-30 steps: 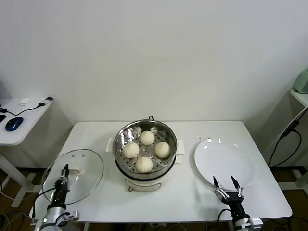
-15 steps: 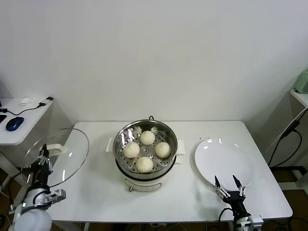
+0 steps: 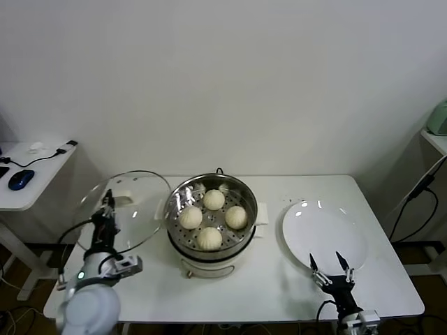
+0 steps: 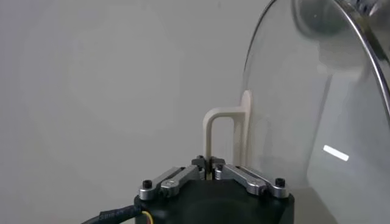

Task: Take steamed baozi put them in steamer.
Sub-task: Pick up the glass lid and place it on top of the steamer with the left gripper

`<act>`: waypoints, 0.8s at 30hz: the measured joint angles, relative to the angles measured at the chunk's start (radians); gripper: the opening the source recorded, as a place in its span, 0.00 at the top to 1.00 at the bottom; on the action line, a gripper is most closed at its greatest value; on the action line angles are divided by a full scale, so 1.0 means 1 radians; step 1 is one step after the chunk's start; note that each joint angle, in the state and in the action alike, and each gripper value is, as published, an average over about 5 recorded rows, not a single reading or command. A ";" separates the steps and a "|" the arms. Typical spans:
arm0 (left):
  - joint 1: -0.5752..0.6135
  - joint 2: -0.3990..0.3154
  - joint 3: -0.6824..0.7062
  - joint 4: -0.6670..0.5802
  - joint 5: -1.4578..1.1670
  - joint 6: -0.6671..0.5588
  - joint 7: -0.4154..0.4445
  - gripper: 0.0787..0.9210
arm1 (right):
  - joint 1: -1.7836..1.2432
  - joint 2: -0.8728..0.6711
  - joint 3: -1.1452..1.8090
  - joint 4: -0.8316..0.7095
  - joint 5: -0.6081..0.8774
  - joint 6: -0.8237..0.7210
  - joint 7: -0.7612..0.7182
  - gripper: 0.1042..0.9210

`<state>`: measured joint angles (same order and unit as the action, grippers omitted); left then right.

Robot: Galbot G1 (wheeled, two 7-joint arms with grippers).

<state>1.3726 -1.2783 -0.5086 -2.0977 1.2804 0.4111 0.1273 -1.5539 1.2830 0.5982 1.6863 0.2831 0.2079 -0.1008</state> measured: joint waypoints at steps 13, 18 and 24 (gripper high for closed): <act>-0.109 -0.153 0.273 0.014 0.265 0.134 0.101 0.93 | -0.006 -0.015 -0.015 -0.014 0.008 0.031 0.008 0.12; -0.147 -0.215 0.356 0.052 0.336 0.170 0.112 0.93 | -0.011 -0.020 -0.013 -0.021 0.019 0.043 0.012 0.12; -0.183 -0.280 0.433 0.102 0.398 0.200 0.119 0.93 | -0.019 -0.022 -0.008 -0.027 0.030 0.054 0.016 0.12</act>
<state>1.1892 -1.5583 -0.0751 -1.9954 1.6785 0.6109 0.2467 -1.5724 1.2612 0.5906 1.6588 0.3135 0.2620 -0.0845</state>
